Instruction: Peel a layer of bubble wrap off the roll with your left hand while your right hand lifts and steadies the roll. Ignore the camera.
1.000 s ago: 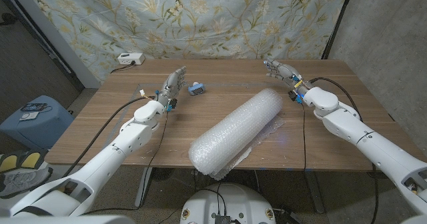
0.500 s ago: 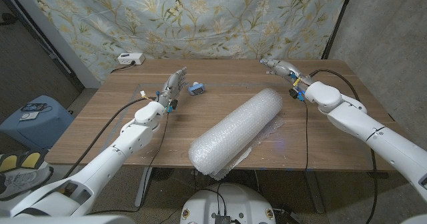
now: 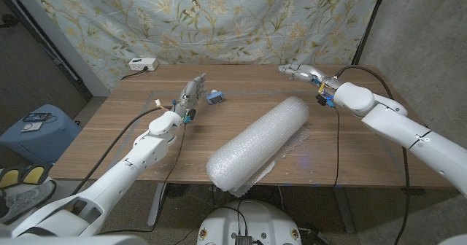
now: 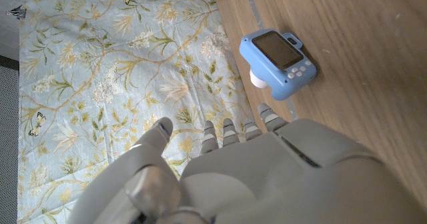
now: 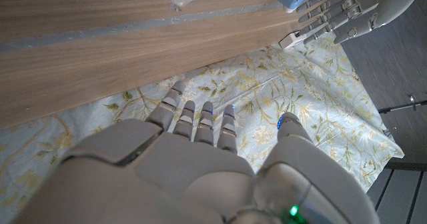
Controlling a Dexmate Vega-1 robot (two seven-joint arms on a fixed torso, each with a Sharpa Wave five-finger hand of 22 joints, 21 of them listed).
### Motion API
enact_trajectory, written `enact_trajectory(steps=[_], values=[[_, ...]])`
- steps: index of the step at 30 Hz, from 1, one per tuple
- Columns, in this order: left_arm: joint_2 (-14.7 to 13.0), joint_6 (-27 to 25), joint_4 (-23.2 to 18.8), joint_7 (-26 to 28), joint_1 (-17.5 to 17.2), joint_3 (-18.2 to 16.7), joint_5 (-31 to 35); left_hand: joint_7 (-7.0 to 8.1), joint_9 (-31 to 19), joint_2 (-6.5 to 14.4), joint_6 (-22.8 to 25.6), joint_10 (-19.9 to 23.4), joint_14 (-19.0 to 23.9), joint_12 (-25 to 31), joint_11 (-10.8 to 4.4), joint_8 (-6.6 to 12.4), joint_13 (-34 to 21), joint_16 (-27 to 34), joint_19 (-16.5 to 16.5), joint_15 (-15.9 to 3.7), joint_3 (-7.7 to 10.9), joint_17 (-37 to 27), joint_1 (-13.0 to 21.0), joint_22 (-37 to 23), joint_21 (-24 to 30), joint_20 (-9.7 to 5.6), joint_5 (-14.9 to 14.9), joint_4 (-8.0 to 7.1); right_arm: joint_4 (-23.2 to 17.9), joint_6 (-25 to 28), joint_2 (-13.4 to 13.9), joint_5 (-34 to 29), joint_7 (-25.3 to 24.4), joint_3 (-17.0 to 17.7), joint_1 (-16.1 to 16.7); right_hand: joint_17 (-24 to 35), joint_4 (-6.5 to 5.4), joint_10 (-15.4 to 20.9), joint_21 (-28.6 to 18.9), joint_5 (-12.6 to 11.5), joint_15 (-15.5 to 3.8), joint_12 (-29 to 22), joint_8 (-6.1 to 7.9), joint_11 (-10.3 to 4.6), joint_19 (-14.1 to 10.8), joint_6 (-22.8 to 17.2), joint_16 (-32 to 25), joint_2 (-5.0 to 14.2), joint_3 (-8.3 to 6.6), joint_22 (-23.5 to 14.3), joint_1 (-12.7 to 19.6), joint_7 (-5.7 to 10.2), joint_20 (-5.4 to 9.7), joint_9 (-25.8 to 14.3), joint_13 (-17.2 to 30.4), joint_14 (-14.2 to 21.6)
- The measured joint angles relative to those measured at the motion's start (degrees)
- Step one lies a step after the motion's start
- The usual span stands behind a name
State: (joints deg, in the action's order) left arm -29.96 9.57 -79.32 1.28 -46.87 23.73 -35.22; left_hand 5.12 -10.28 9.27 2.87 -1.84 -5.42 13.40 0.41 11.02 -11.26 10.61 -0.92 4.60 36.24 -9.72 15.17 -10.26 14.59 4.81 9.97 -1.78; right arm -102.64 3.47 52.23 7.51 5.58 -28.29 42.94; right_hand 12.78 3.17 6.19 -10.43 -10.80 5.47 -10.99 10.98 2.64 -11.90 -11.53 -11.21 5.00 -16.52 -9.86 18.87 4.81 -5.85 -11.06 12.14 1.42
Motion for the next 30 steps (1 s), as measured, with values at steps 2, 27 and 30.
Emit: enact_trajectory(steps=[2,27,30], values=[[0.2,0.0,0.29,-0.05,0.2,0.08,-0.01,0.0,0.0,0.0,0.0,0.0,0.0,0.0,0.0,0.0,-0.09,0.0,0.0,0.0,-0.21,0.0,0.0,0.0,0.0,0.0,0.0,0.21,-0.77,0.65,0.54,-1.01,0.83,-0.12,-0.15,0.0,0.0,-0.41,0.0,0.0,0.08,0.0,-0.4,0.01,0.21,0.13,0.0,0.0,0.0,0.0,0.0,-0.12,-0.21,0.0,0.0,-0.08],[1.74,-0.43,2.62,-0.94,2.13,0.96,-0.12,-0.53,0.01,-0.07,0.53,0.53,0.52,0.0,0.1,0.0,-0.08,0.02,0.31,0.11,-0.04,0.0,0.53,0.0,0.0,0.31,0.0,0.86,-12.26,7.28,6.97,-10.48,11.62,-1.8,-3.92,-0.27,1.43,-1.63,0.0,0.22,-0.47,0.0,-0.39,0.0,1.33,1.94,0.0,-0.76,0.31,-0.01,0.76,-0.71,-0.91,0.0,-0.04,-1.25],[1.9,-0.53,2.95,-1.0,2.26,1.0,-0.19,-0.53,0.01,-0.07,0.52,0.53,0.52,0.0,0.1,0.0,-0.08,0.02,0.51,0.11,-0.04,0.0,0.53,0.0,0.0,0.1,0.02,0.86,-13.69,8.12,7.6,-12.26,13.99,-2.56,-5.16,-0.4,1.87,-2.21,0.0,0.22,-1.04,0.0,-0.39,-0.14,1.32,2.24,0.0,-0.99,0.19,-0.01,0.98,-1.01,-0.91,0.0,-0.17,-1.82]])
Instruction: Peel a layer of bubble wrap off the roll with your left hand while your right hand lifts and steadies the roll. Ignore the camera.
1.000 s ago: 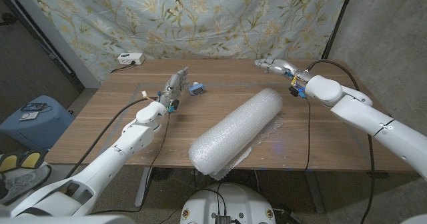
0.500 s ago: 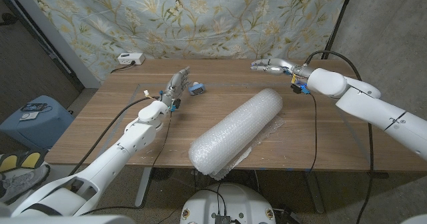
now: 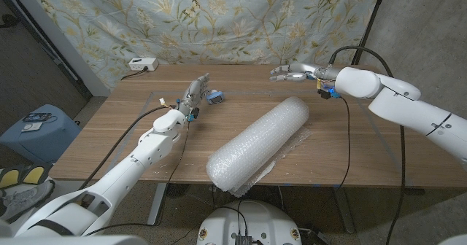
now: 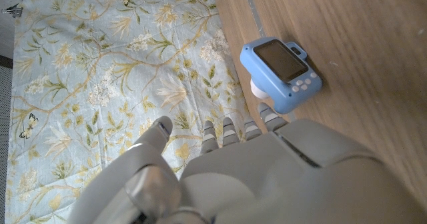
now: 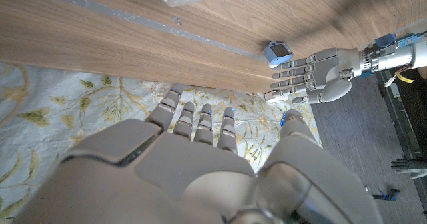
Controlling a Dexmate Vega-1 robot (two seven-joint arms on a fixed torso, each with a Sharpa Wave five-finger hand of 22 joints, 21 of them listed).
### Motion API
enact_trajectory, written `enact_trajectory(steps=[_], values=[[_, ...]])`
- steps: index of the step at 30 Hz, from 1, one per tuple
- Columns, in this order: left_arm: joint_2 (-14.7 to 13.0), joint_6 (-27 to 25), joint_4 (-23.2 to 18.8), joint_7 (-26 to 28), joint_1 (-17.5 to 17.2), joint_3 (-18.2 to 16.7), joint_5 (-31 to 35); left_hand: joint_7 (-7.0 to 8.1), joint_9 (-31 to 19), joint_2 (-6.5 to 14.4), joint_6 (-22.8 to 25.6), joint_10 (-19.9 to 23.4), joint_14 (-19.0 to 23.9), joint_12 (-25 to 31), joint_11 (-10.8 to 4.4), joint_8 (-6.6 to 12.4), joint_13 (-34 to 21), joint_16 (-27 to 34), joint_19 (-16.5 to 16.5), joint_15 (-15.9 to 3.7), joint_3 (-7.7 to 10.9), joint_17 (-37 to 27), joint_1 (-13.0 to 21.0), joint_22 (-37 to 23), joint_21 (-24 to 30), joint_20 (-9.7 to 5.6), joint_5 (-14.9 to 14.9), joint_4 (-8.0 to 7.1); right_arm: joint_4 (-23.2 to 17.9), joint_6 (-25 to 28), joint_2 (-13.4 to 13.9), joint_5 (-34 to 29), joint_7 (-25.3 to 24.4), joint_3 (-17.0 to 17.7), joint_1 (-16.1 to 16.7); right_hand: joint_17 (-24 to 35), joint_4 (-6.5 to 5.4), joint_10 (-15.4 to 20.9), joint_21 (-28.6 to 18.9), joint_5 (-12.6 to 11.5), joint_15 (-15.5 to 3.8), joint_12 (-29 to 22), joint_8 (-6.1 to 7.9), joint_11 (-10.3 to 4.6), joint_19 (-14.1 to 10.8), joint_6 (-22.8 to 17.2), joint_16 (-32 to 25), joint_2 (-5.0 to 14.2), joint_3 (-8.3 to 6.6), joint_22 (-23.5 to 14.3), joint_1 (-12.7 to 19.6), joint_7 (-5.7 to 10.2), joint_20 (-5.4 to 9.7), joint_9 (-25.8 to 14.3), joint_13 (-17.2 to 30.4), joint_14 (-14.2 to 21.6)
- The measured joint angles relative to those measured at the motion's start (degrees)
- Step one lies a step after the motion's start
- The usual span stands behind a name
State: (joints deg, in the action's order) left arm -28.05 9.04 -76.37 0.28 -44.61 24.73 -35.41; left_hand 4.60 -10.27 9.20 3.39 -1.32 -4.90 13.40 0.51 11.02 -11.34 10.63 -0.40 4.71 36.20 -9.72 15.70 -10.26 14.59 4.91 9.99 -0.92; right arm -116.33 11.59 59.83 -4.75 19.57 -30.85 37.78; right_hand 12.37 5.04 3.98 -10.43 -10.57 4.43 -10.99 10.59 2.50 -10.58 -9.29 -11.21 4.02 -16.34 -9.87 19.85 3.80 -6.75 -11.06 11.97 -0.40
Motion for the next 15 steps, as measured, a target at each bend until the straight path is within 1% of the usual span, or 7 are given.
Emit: enact_trajectory(steps=[2,6,7,9,11,12,15], values=[[0.08,-0.01,0.15,-0.01,0.09,0.0,-0.06,0.0,0.0,0.0,0.0,0.14,0.0,0.0,-0.14,0.0,0.0,0.0,0.0,0.0,0.0,0.0,0.0,0.0,0.0,0.0,0.21,0.0,-0.61,0.3,0.24,-0.81,1.32,-0.3,-0.54,-0.14,0.56,-0.29,0.0,0.0,-0.4,0.0,0.0,-0.28,0.31,0.25,0.0,-0.06,-0.22,0.0,0.83,-0.2,-0.32,0.0,0.0,-0.36],[0.19,-0.07,0.49,-0.05,0.17,0.0,-0.17,0.0,0.0,0.0,0.0,0.2,0.0,0.0,-0.21,0.0,0.0,0.0,0.23,0.0,0.0,0.0,0.0,0.0,0.0,0.23,0.21,0.0,-1.65,0.96,0.72,-2.51,4.58,-0.92,-1.73,-0.4,1.72,-1.42,0.0,0.0,-1.35,0.0,0.0,-0.76,0.56,1.47,0.22,-0.19,-0.74,0.0,2.13,1.0,-0.53,0.0,0.0,-0.91],[0.23,-0.07,0.6,-0.05,0.26,0.0,-0.17,0.0,0.0,0.0,0.0,0.2,0.0,0.0,-0.21,0.0,0.0,0.0,0.23,0.0,0.0,0.0,0.0,0.0,0.0,0.23,0.2,-0.01,-1.65,1.08,0.72,-2.8,5.38,-0.92,-1.73,-0.4,1.96,-1.71,0.0,0.0,-1.56,0.0,0.0,-0.65,0.83,1.87,0.22,-0.32,-0.67,0.0,2.6,1.23,-0.43,0.0,0.0,-1.13],[0.27,-0.16,0.71,-0.14,0.31,0.0,-0.26,0.0,0.0,0.0,-0.01,0.2,0.0,0.0,-0.21,0.0,0.0,0.0,0.22,0.0,0.23,0.0,0.0,0.0,0.0,0.22,0.21,0.23,-2.54,1.38,1.04,-3.51,7.47,-1.52,-2.92,-0.64,2.5,-2.3,0.0,0.0,-1.87,0.1,-0.17,-1.1,1.05,2.71,0.4,-0.37,-0.91,0.0,3.09,1.65,-0.22,0.0,0.0,-1.45],[0.31,-0.16,0.86,-0.14,0.39,0.01,-0.26,-0.2,0.0,0.0,0.2,0.2,0.0,0.0,-0.21,0.0,0.0,0.0,0.22,0.0,0.23,0.0,0.0,0.0,0.0,0.22,0.2,0.22,-2.54,1.62,1.04,-4.23,9.78,-1.52,-2.92,-0.66,3.04,-3.12,0.0,0.22,-1.54,0.41,-0.27,-1.29,1.55,3.39,0.44,-0.54,-1.13,0.0,3.93,1.75,-0.28,0.13,-0.21,-1.95],[0.33,-0.26,0.89,-0.31,0.45,0.01,-0.38,-0.2,0.0,0.0,0.19,0.2,0.0,0.0,-0.21,0.0,0.01,0.0,0.22,0.0,0.23,0.0,0.0,0.0,0.0,0.22,0.2,0.22,-3.23,1.74,1.28,-4.6,10.8,-2.32,-4.31,-0.66,3.2,-3.39,0.0,0.22,-1.64,0.41,-0.27,-1.34,1.74,3.77,0.44,-0.7,-0.97,0.0,4.18,1.82,-0.09,0.15,-0.23,-2.43],[0.4,-0.26,1.06,-0.31,0.67,0.1,-0.38,-0.2,0.01,0.0,0.2,0.2,0.0,0.0,-0.21,0.0,0.0,0.0,0.28,0.0,0.23,0.0,0.0,0.0,0.0,0.15,0.2,0.22,-3.23,2.0,1.28,-5.84,14.58,-2.32,-4.31,-0.93,3.67,-4.37,0.0,0.22,-1.73,0.41,-0.27,-1.48,2.14,4.72,0.44,-0.78,-1.45,0.0,5.04,1.84,0.31,0.15,-0.32,-2.81]])
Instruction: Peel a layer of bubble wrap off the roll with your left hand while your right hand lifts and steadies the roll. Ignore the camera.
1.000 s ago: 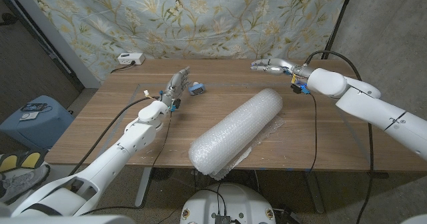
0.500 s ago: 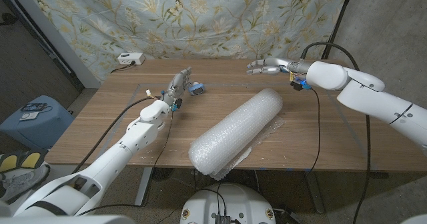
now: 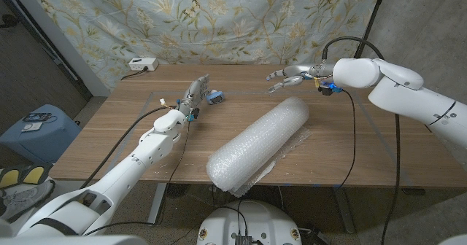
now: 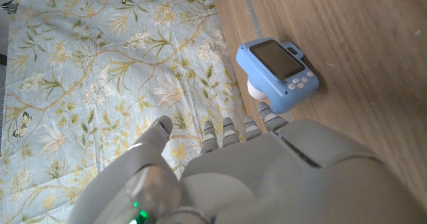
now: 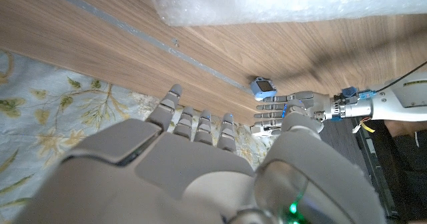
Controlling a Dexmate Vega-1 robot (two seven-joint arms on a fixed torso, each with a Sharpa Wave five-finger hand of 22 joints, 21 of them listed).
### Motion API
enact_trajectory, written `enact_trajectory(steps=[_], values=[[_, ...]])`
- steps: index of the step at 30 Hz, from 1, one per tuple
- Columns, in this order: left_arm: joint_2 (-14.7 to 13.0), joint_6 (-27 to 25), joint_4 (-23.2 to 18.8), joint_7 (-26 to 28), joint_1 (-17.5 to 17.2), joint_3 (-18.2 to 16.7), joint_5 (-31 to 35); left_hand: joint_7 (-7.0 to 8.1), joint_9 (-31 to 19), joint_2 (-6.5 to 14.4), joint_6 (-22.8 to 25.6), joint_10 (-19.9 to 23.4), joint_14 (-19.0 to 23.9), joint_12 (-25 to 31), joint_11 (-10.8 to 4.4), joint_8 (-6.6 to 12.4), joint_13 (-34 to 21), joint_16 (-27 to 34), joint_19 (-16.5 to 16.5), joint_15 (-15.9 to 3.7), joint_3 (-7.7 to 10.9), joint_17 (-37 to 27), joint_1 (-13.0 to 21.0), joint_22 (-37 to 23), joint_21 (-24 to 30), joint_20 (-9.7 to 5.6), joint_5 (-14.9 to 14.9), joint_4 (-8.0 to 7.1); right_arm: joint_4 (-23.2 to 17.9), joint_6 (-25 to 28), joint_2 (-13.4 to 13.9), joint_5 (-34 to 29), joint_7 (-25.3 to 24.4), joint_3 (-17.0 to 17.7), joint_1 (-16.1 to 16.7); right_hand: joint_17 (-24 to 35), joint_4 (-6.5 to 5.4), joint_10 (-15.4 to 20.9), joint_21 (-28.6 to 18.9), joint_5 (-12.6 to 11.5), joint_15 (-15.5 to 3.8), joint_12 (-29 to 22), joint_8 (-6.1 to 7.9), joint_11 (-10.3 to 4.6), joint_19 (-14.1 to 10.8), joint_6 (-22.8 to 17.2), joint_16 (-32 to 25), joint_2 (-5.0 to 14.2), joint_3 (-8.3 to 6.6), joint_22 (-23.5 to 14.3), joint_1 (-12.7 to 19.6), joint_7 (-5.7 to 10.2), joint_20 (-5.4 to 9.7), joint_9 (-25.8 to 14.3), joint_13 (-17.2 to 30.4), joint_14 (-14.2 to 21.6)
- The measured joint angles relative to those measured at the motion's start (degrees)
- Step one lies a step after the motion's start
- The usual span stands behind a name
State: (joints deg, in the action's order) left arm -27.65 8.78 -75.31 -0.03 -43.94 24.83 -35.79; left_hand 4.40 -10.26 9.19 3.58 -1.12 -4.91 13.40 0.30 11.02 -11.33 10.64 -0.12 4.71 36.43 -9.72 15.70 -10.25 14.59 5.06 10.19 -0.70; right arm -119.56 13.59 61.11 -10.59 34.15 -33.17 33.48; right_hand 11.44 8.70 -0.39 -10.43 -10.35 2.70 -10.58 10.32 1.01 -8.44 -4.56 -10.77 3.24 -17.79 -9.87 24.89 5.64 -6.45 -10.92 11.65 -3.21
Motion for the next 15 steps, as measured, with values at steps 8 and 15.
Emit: enact_trajectory(steps=[8,15], values=[[0.1,-0.33,0.15,-0.43,0.33,0.19,-0.05,0.0,0.0,0.0,0.0,0.31,0.0,0.0,0.31,0.0,0.0,0.0,0.13,0.0,0.0,0.0,0.0,0.0,0.0,-0.14,0.0,0.0,-2.6,0.3,0.83,-2.71,6.89,-2.04,-3.73,-0.02,0.74,-0.94,0.0,0.0,0.65,0.0,0.0,0.89,0.62,1.42,0.0,-0.29,-0.21,0.0,1.27,-0.62,0.0,0.0,0.0,-0.83],[0.19,-0.66,0.06,-0.37,0.34,0.28,-0.08,0.0,0.0,0.0,0.0,0.31,0.0,0.0,0.31,0.0,0.01,0.0,0.13,0.0,0.0,0.0,0.0,0.0,-0.4,-0.14,0.0,-0.01,-4.6,0.81,1.22,-4.53,11.24,-2.38,-4.85,-0.26,0.79,-2.13,0.0,0.0,1.21,0.22,0.0,0.91,0.85,2.55,0.0,-0.73,-0.16,0.0,2.04,-0.92,-0.23,-0.01,-0.21,-1.38]])
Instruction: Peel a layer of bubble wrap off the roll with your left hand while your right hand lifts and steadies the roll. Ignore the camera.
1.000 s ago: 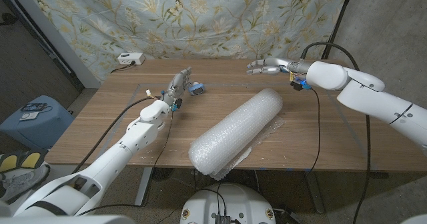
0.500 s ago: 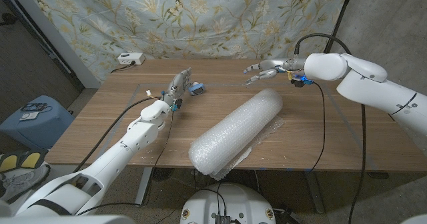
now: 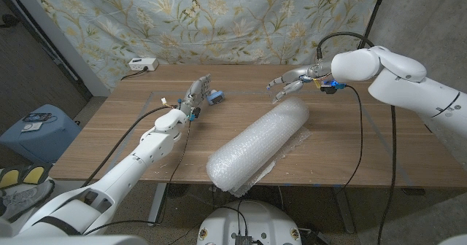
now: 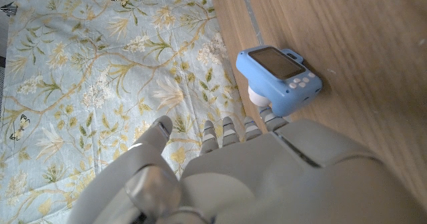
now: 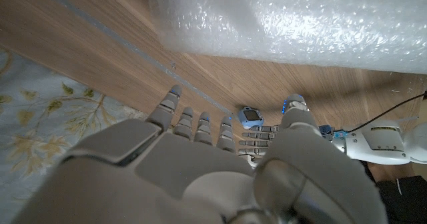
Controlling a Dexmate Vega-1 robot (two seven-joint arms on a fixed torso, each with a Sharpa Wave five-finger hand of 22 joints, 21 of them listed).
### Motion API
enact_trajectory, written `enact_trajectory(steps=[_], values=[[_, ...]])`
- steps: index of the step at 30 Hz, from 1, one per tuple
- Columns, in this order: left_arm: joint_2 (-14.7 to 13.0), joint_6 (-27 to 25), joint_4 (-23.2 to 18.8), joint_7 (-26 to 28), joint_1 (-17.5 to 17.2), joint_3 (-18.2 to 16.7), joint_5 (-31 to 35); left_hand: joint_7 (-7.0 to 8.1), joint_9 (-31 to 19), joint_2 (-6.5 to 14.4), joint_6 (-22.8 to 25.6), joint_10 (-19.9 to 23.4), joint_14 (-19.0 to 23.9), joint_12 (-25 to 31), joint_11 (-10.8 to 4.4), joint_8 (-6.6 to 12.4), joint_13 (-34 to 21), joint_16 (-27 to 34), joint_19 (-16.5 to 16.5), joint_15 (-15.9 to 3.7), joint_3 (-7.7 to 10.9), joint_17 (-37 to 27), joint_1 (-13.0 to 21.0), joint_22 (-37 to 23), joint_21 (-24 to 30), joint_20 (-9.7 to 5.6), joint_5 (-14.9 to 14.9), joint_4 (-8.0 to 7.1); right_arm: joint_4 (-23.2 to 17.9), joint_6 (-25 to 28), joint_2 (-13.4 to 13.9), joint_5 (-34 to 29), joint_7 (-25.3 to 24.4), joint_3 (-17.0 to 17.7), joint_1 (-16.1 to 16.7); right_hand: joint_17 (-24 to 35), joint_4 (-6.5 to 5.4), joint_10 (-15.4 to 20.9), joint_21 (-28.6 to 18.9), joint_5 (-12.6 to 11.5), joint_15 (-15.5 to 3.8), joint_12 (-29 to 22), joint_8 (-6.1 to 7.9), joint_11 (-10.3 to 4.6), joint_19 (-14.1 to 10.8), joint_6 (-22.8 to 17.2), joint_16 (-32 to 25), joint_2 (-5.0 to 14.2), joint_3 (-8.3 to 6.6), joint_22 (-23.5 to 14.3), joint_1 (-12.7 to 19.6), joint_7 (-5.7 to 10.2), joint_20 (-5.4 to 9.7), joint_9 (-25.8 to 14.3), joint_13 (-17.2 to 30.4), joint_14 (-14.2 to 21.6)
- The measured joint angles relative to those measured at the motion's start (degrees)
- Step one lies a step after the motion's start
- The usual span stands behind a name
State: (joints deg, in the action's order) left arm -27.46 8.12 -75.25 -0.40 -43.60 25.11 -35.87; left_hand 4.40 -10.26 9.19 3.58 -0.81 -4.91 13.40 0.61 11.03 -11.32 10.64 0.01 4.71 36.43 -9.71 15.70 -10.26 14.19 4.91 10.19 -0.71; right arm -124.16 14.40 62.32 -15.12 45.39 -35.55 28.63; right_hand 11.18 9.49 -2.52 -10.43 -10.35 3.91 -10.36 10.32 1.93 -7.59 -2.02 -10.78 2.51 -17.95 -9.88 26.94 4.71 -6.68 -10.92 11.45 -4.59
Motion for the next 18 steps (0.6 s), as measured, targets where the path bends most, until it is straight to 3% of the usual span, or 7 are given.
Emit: enact_trajectory(steps=[13,18], values=[[0.05,-0.1,-0.71,0.75,-0.7,-0.14,-0.23,0.0,0.0,0.0,0.0,0.0,0.31,0.0,0.0,0.0,0.0,0.0,-0.01,-0.31,0.16,0.0,0.0,0.0,0.0,0.0,0.0,0.16,-3.2,0.84,-0.06,-2.59,5.84,-0.34,-1.11,0.01,0.47,-1.62,0.0,0.0,0.62,0.0,0.0,-0.13,0.8,1.05,0.0,-0.23,-0.47,0.0,1.74,-0.18,-0.17,0.0,-0.01,-0.62],[0.2,-0.09,-0.63,0.77,-0.8,-0.25,-0.43,0.0,0.0,0.0,0.0,0.0,0.31,0.0,0.0,0.0,0.0,0.0,-0.01,-0.31,0.16,0.0,0.0,0.0,0.0,0.0,0.0,0.16,-4.64,1.29,-0.67,-3.89,8.36,-0.92,-1.9,0.01,0.63,-2.24,0.0,0.0,1.5,0.0,0.0,0.41,1.22,3.63,-0.01,-0.76,-0.64,0.0,3.18,-0.1,-0.58,-0.01,-0.01,-1.5]])
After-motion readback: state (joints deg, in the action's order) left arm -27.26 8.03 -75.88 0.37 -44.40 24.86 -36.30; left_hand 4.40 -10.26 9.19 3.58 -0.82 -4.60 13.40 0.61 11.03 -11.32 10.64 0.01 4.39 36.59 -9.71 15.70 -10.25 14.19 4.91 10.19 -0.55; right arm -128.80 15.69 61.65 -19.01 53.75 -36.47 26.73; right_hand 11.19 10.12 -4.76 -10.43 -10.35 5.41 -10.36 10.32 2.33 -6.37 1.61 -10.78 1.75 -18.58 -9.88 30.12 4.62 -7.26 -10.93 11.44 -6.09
